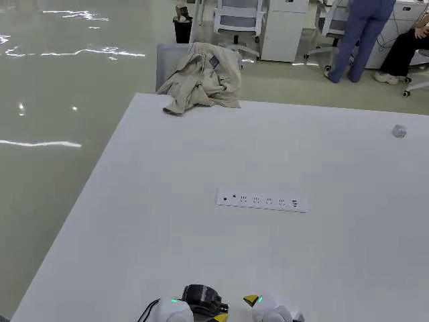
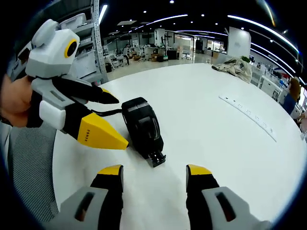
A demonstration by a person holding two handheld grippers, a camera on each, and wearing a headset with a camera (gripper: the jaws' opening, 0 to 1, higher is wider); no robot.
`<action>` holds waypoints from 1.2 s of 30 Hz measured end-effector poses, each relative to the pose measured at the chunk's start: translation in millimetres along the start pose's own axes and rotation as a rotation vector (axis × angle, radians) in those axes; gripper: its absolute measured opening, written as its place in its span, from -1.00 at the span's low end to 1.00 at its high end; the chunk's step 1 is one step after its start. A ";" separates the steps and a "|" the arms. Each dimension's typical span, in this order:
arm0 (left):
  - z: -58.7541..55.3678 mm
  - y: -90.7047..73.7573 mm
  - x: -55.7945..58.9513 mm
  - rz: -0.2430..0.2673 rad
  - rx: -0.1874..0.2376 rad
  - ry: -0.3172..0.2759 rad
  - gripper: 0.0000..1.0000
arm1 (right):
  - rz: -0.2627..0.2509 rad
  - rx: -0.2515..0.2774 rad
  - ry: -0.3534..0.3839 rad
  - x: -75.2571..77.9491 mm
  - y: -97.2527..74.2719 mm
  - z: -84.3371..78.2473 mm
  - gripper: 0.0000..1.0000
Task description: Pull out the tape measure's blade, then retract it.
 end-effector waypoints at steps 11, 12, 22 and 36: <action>-3.1 -12.2 -9.8 -0.031 0.027 0.031 0.75 | -0.053 0.045 0.066 -12.9 -27.8 -5.4 0.24; -4.4 -14.6 -11.1 -0.035 0.027 0.033 0.76 | -0.059 0.051 0.074 -14.2 -30.8 -5.8 0.27; -11.5 -35.0 -29.3 -0.051 0.046 0.033 0.78 | -0.102 0.103 0.152 -32.8 -47.9 -8.7 0.35; -17.9 -61.8 -41.8 -0.052 0.066 0.032 0.78 | -0.128 0.138 0.235 -71.7 -66.3 -4.2 0.48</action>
Point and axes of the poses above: the centre of the closed fingertips' face, and the gripper's own axes: y roughly forward along the fingers, x roughly to its right, z roughly out of its top, the point moved 10 cm from there along -y, roughly backward along the fingers, and after that the axes turned 10 degrees about z, right-handed, at the moved point
